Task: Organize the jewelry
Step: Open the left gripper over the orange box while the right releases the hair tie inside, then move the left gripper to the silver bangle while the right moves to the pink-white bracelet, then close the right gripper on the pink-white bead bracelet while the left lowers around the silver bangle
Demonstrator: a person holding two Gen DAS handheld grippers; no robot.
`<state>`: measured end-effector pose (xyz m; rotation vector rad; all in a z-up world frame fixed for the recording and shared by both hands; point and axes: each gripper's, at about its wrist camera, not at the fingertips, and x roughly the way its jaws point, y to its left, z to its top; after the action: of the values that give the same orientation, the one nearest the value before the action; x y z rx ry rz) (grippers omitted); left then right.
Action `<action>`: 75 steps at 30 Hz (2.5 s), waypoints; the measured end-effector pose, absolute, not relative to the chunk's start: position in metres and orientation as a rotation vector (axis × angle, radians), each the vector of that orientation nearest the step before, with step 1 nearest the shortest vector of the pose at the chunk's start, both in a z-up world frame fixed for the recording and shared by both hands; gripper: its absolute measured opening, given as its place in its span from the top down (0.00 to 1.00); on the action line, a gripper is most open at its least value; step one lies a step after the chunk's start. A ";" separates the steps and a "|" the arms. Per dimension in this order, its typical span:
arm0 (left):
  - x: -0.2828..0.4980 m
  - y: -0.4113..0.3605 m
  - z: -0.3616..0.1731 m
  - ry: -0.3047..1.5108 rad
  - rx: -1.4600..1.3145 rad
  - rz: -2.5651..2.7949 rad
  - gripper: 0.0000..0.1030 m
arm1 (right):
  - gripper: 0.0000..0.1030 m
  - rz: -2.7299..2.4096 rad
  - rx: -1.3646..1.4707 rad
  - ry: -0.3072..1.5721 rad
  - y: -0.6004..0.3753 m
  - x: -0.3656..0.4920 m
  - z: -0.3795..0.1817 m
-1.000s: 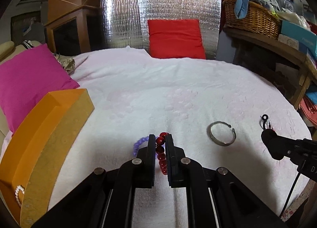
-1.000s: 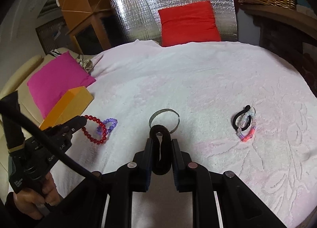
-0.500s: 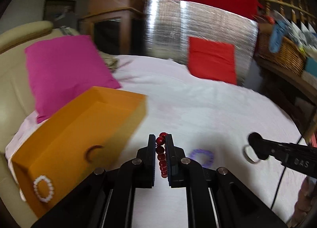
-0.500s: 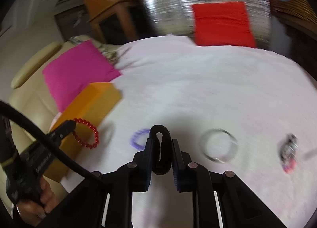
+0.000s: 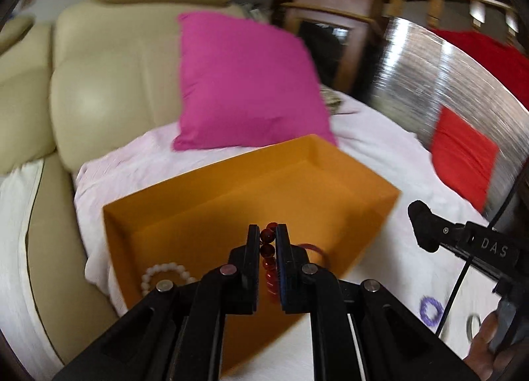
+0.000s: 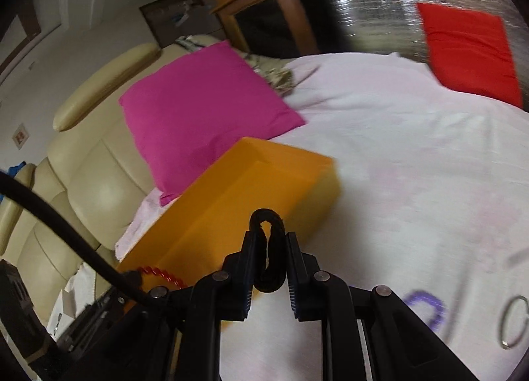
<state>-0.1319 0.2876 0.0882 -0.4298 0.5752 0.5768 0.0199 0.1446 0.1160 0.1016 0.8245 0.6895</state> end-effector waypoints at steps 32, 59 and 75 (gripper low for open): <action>-0.102 0.282 0.086 0.545 -0.363 0.574 0.30 | 0.39 0.636 0.141 0.802 0.132 0.054 0.115; -0.053 0.057 0.058 0.768 -0.011 0.090 0.23 | 0.39 0.115 0.401 0.790 -0.263 -0.038 0.084; -0.009 -0.011 0.036 0.862 -0.096 -0.102 0.23 | 0.53 0.079 0.646 0.917 -0.314 -0.013 0.038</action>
<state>-0.0091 -0.0109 0.0360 -0.0963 0.8616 -0.1022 -0.0126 -0.3140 0.0377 0.6460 0.9165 0.0791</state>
